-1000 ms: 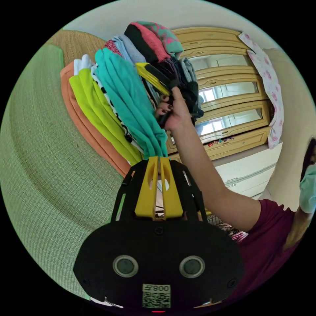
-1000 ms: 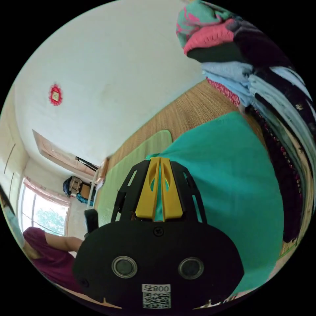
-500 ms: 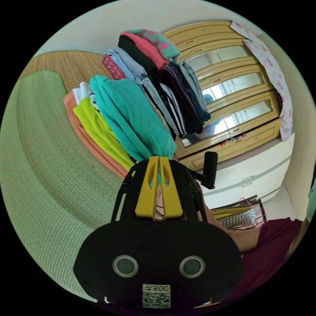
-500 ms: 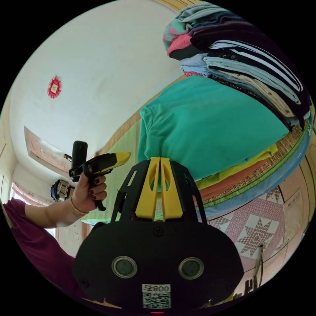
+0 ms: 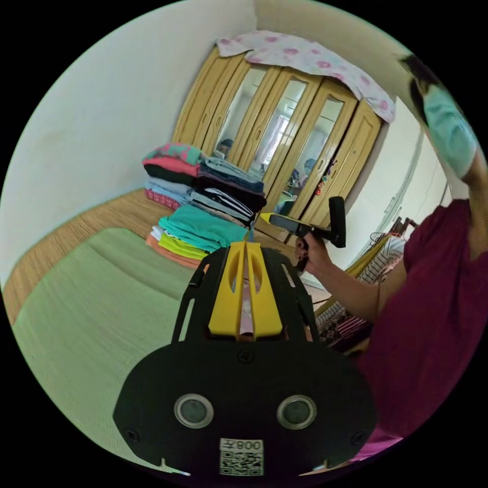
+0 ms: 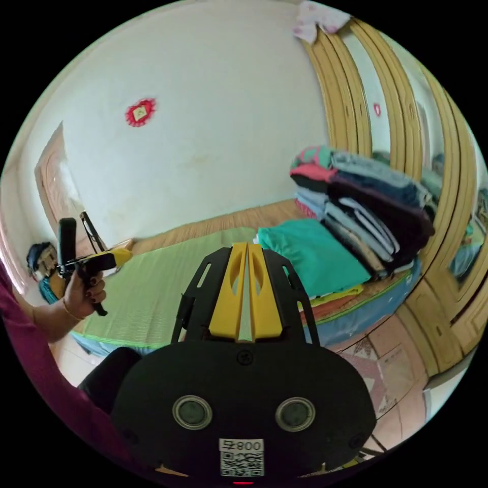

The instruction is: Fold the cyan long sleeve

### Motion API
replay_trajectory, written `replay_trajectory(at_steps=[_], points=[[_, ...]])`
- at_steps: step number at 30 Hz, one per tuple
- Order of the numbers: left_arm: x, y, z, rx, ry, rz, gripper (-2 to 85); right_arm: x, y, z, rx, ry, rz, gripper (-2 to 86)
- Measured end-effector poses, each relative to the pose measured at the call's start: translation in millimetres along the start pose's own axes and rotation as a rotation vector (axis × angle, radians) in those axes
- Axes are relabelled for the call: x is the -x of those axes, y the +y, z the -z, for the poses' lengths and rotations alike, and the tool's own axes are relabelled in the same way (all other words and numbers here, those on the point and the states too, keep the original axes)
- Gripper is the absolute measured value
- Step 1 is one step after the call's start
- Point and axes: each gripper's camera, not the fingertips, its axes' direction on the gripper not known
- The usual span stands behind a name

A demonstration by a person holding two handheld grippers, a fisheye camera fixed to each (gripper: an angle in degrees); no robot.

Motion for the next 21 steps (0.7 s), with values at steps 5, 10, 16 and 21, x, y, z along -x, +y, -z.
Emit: replay_trajectory(at_steps=[5,10,16,21], points=[[-62.4,29.2,106.6,-0.079,0.060,-0.107,0.2,80.0,-67.7,88.9,-0.084,0.000,0.128,0.1],[-119.6,44.6,200.0,-0.195,0.132,-0.245,0.3,168.3,-139.8,196.0,-0.224,0.082,0.246,0.1],[-164.1,57.2,283.0,-0.308,0.300,-0.325,1.2,251.4,-201.0,287.7,-0.303,0.208,0.290,0.0],[-193.2,56.7,323.8,-0.399,0.559,-0.313,3.0,286.3,-236.3,358.6,-0.295,0.262,0.289,0.0]])
